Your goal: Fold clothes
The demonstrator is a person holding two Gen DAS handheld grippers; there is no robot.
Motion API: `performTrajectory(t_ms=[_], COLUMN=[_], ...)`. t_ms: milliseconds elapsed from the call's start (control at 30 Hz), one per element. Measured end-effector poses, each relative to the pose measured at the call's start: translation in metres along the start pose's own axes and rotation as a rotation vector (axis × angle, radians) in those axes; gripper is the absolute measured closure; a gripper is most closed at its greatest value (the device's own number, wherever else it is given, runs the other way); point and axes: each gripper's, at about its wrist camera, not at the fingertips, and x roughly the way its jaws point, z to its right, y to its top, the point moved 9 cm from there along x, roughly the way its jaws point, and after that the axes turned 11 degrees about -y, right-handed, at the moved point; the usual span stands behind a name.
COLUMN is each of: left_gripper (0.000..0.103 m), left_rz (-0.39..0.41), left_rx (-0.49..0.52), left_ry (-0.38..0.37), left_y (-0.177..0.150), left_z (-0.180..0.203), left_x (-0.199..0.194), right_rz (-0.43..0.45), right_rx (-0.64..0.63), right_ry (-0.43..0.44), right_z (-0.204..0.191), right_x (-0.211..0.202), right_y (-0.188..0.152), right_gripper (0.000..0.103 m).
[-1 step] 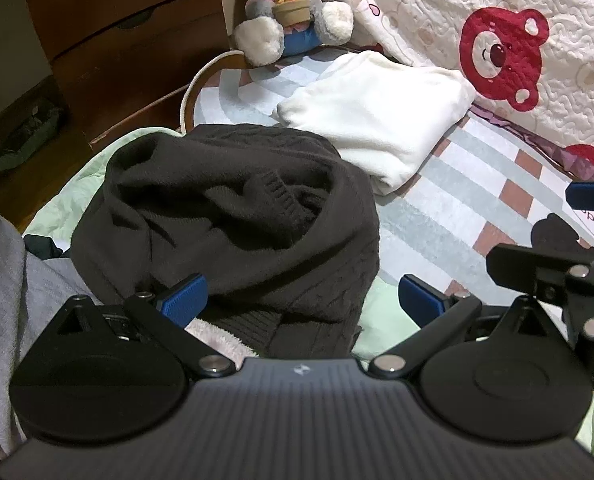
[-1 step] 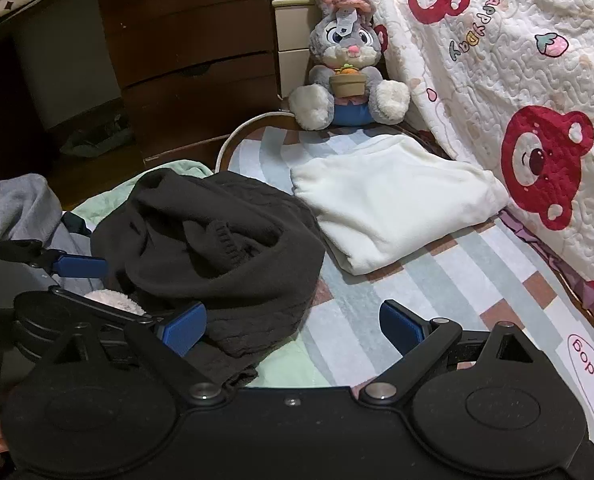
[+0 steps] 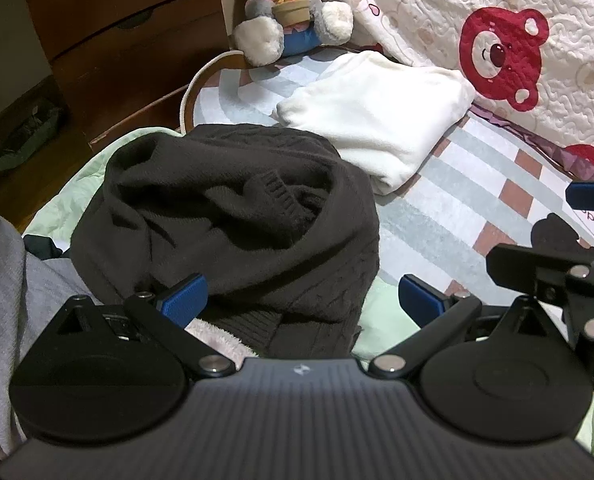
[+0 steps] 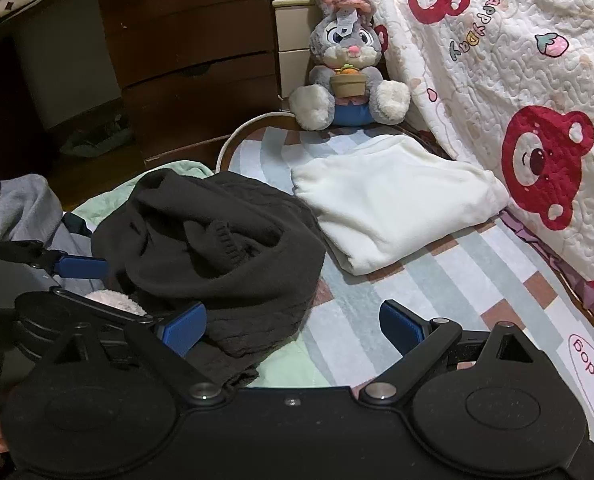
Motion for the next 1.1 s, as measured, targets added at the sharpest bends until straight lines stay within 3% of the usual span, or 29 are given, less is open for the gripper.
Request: performTrajectory(t_ms=[1100], left_gripper=[0.0], left_rz=[-0.043], left_rx=[-0.002], left_ry=[-0.024], left_y=[-0.0098], left_z=[0.0045], left_x=[0.0078], right_rz=[-0.021], right_rx=[-0.008], right_ry=[0.009], right_z=[-0.0009], right_x=[0.0027], right_y=[-0.0063], right_gripper=[0.007])
